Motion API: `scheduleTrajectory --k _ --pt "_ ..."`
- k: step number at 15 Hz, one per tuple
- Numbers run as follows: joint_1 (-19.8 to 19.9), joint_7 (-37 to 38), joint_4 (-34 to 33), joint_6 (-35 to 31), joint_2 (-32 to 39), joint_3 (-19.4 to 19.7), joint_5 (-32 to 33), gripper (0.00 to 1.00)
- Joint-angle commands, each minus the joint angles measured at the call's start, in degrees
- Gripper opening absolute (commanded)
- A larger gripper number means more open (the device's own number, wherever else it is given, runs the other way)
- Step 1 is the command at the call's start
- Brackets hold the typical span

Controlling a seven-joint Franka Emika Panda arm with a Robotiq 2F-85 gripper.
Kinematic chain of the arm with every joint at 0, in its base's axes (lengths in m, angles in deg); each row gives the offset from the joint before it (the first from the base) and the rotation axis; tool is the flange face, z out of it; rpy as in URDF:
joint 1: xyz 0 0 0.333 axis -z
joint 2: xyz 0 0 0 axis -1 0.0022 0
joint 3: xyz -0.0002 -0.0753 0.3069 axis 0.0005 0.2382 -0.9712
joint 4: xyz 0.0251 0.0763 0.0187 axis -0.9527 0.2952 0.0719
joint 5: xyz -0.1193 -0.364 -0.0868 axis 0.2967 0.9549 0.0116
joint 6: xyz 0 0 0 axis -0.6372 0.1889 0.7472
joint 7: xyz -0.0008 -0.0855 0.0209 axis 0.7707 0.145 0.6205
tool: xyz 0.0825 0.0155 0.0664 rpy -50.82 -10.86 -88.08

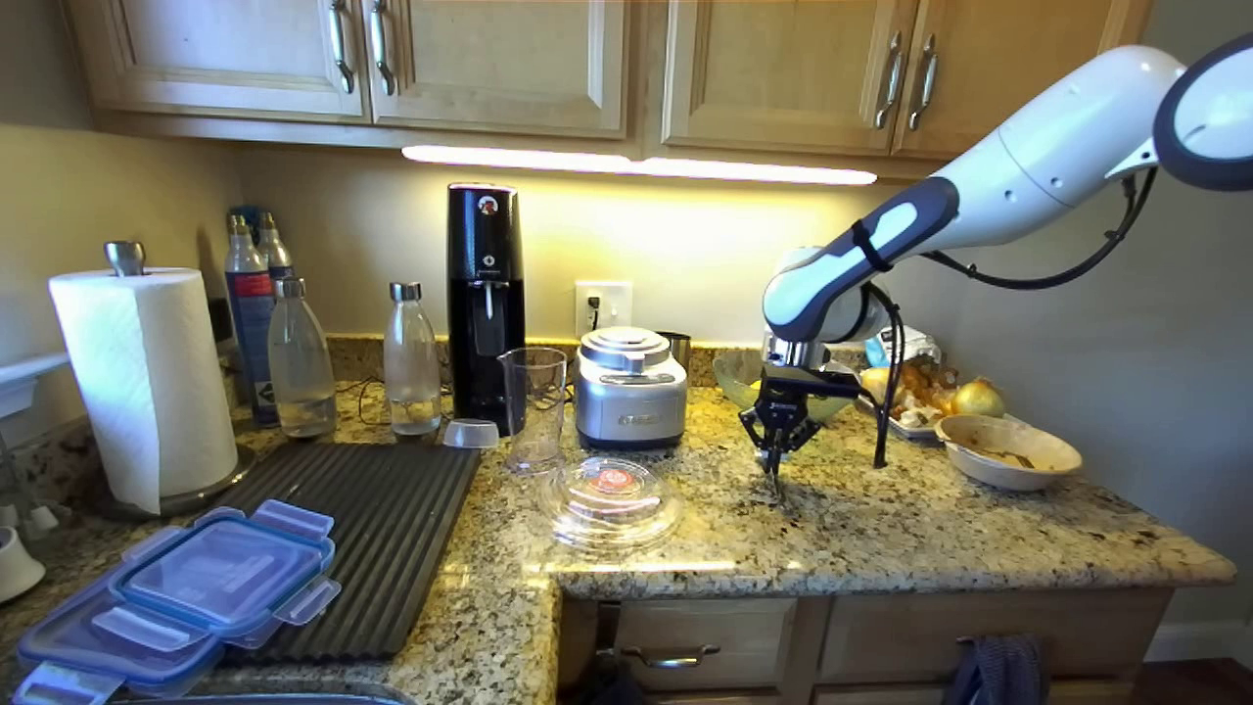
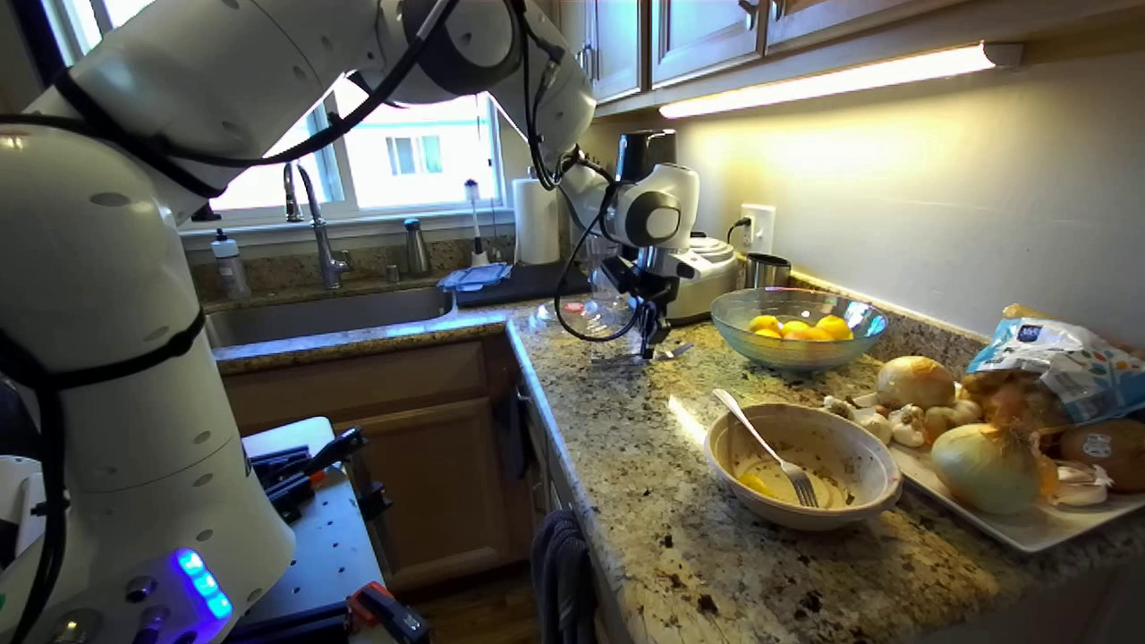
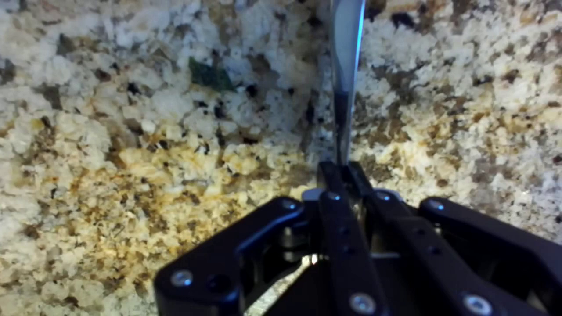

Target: Stack the white bowls together, then put the two forks on top of the bowls

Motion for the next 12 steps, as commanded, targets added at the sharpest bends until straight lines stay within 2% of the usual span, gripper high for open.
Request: scheduleTrajectory --k 1,9,12 --pt "2.77 -2.85 7.68 0.33 -8.41 -1.84 -3.7 0.07" --pt "4.65 0.62 18.02 -0.45 -21.97 -0.95 -10.24 0.07" --pt "5.63 4.94 21.64 -1.93 -25.62 -0.05 -14.22 0.07"
